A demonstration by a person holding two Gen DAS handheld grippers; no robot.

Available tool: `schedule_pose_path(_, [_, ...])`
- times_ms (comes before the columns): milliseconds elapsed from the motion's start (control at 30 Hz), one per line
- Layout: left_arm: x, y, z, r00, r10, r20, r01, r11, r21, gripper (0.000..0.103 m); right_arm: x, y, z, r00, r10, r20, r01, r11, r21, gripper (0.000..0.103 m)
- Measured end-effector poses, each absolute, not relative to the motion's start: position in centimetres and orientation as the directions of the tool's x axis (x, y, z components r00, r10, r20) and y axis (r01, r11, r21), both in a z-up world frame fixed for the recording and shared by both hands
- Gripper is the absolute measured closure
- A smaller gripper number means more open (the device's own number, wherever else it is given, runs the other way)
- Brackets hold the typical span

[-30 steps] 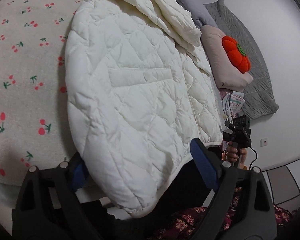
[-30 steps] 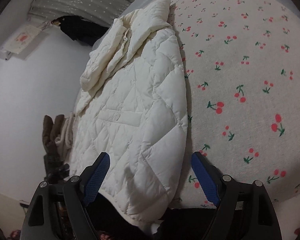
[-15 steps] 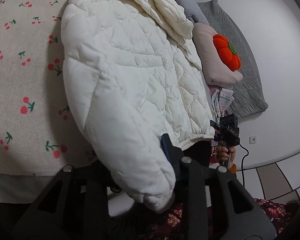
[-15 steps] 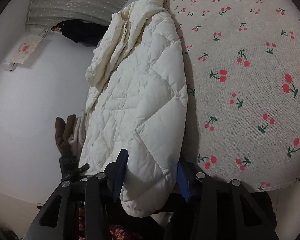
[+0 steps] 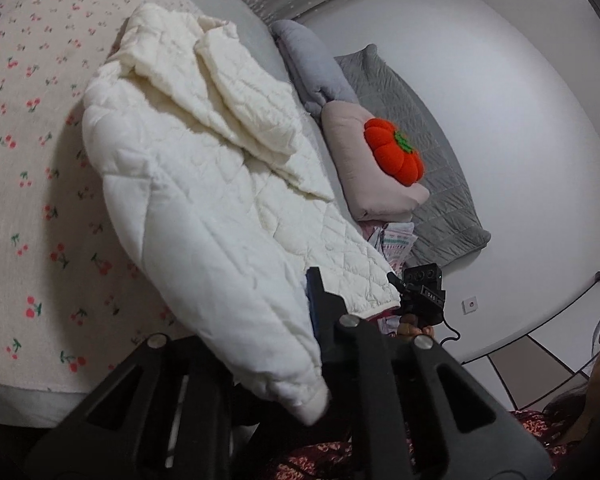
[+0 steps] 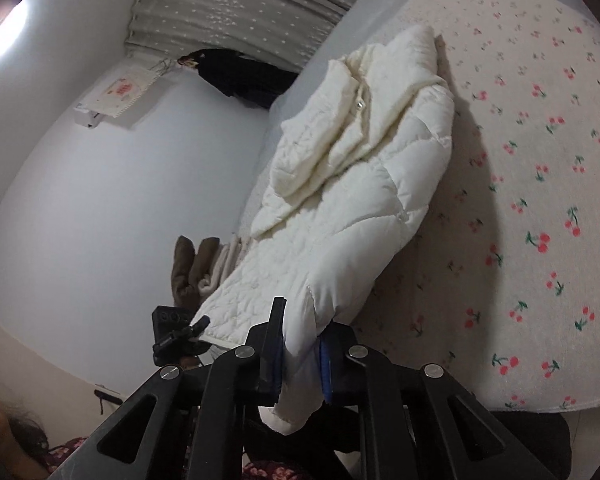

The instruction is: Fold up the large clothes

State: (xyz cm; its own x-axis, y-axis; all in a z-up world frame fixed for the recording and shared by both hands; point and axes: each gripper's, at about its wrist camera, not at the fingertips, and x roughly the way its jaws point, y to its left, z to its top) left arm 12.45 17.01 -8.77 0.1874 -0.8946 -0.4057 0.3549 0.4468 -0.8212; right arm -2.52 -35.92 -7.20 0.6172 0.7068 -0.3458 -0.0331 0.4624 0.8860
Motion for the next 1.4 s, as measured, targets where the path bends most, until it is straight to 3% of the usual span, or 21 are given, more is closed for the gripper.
schedule_pose_path(533, [25.3,14.5,0.8,0.346,-0.913,-0.218,0.482,0.372,-0.794,0.087,9.6,-39.9,0.4,0.765,0.628,-0.138,-0.186,0.422,0.887,0.089])
schedule_pose_path(833, [37.8,10.6,-0.5,0.407,-0.881,-0.240,0.422,0.415,-0.806,0.087,20.8,-43.5,-2.6,0.820,0.567,-0.084,-0.117,0.310,0.943,0.089])
schedule_pose_path(1133, [47.5,7.1,-8.3,0.486,-0.776,-0.402,0.269,0.571,-0.776,0.087,29.9,-45.0,-10.0,0.854,0.456,-0.252,0.104,0.324,0.940,0.089])
schedule_pose_path(1400, [49.6,6.2,-14.1,0.525,-0.674,-0.519,0.206,0.693,-0.691,0.084,31.9,-44.5,-14.5,0.843,0.345,-0.412,0.254,0.420,0.871,0.090])
